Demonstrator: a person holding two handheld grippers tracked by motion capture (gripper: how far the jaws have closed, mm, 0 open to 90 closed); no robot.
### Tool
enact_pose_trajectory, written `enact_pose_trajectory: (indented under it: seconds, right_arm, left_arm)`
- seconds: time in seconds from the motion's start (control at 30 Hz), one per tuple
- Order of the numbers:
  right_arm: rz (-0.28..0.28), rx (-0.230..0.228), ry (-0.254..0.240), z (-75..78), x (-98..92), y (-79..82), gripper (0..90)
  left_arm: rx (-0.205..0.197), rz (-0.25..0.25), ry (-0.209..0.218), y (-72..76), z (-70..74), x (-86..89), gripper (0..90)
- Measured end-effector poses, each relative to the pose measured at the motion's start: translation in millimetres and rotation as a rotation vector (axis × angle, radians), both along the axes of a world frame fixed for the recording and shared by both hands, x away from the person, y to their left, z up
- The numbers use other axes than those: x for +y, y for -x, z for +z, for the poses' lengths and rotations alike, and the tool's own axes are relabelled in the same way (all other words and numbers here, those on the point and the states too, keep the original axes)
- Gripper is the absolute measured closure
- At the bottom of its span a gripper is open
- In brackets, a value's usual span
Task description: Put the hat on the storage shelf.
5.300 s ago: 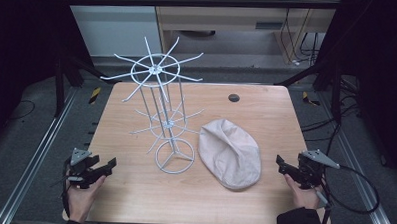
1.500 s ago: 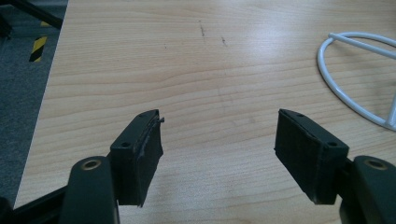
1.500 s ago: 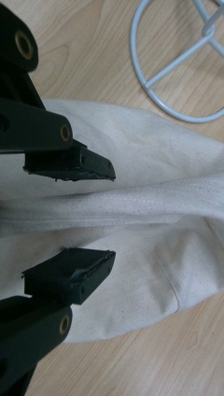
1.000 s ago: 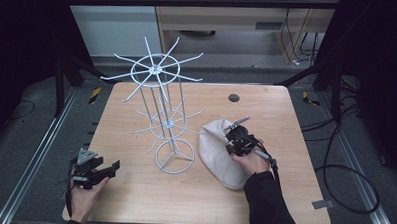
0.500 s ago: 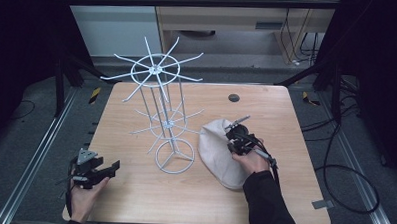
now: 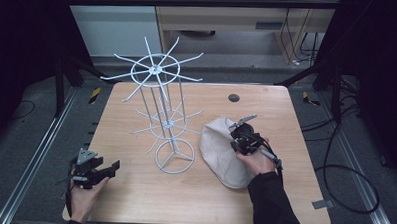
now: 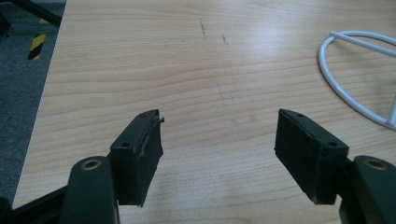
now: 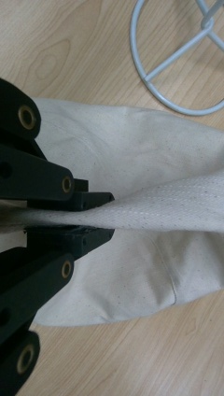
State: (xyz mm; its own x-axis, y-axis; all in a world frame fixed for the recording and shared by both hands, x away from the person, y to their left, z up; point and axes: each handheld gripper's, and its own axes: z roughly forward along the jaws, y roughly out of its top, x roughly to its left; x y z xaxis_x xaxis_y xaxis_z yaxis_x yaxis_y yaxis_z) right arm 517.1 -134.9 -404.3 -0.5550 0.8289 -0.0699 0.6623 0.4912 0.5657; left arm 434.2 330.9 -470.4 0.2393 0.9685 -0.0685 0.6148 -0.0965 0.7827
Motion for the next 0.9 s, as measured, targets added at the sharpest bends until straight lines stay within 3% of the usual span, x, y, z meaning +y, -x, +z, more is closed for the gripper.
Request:
enact_pose_trajectory:
  seconds: [0.6, 0.9]
  right_arm:
    - [0.014, -0.058, -0.057, 17.7, -16.9, 19.8, 85.2]
    - [0.026, -0.111, -0.098, 28.3, -28.8, 33.8, 85.4]
  left_arm:
    - [0.0, 0.0, -0.002, 0.1, 0.2, -0.2, 31.4]
    - [0.0, 0.002, -0.002, 0.1, 0.2, -0.3, 31.4]
